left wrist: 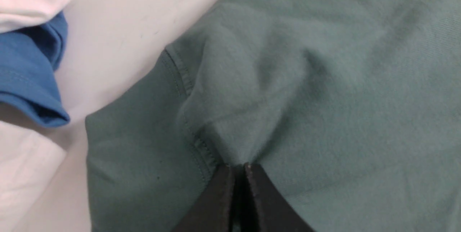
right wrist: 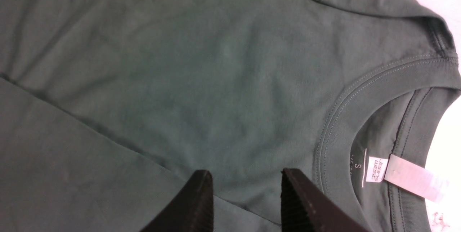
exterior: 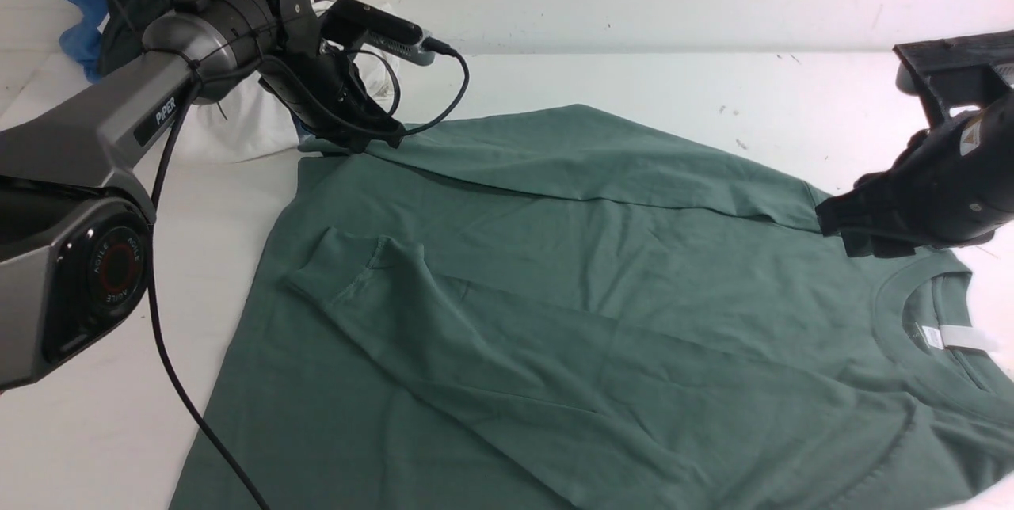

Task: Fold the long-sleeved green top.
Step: Use the left arm to clamp the cuff farthest from it

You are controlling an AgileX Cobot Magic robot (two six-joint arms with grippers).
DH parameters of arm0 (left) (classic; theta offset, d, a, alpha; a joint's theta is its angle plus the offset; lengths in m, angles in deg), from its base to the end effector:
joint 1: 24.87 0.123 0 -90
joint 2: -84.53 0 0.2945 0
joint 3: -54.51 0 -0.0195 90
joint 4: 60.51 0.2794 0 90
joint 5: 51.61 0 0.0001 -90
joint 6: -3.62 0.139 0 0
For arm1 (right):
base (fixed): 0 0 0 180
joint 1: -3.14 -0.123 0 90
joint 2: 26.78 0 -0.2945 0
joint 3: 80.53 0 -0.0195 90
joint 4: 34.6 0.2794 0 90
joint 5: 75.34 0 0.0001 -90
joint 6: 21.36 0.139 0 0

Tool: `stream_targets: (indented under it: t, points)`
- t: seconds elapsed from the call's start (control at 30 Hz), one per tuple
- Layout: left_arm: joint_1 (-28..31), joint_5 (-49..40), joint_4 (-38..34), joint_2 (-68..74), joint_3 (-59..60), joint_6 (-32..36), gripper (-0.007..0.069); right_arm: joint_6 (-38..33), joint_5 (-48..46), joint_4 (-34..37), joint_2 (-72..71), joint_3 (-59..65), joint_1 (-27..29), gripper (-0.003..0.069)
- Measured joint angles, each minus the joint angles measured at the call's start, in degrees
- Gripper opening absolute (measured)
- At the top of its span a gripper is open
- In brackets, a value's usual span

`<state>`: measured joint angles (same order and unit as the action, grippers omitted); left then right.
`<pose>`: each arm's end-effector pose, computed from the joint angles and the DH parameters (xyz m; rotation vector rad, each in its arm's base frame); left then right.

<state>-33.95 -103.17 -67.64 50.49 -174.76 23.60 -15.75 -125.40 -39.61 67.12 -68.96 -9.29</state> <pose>0.5873 -0.1076 0.1573 0.5847 2.5112 -0.0839 0.3459 0.0667 0.2349 -0.2173 2.6991 -0.0139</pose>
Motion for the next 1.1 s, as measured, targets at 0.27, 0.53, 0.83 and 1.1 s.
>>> stream_targets:
  t: [0.27, 0.53, 0.83, 1.1]
  points:
    - [0.0, 0.1, 0.2, 0.1, 0.0, 0.0, 0.0085, -0.2, 0.0, 0.1, 0.0, 0.0, 0.0, 0.0261]
    - [0.0, 1.0, 0.2, 1.8, 0.0, -0.1, 0.0215, -0.2, 0.0, 0.1, 0.1, 0.0, 0.0, 0.0261]
    - [0.0, 4.0, 0.2, 3.7, 0.0, -2.6, 0.0258, -0.2, 0.0, 0.1, 1.4, 0.0, 0.0, 0.0261]
    - [0.1, 4.3, 0.2, 5.3, 0.0, -3.7, 0.0168, -0.2, 0.0, 0.1, 1.4, 0.0, 0.0, 0.0261]
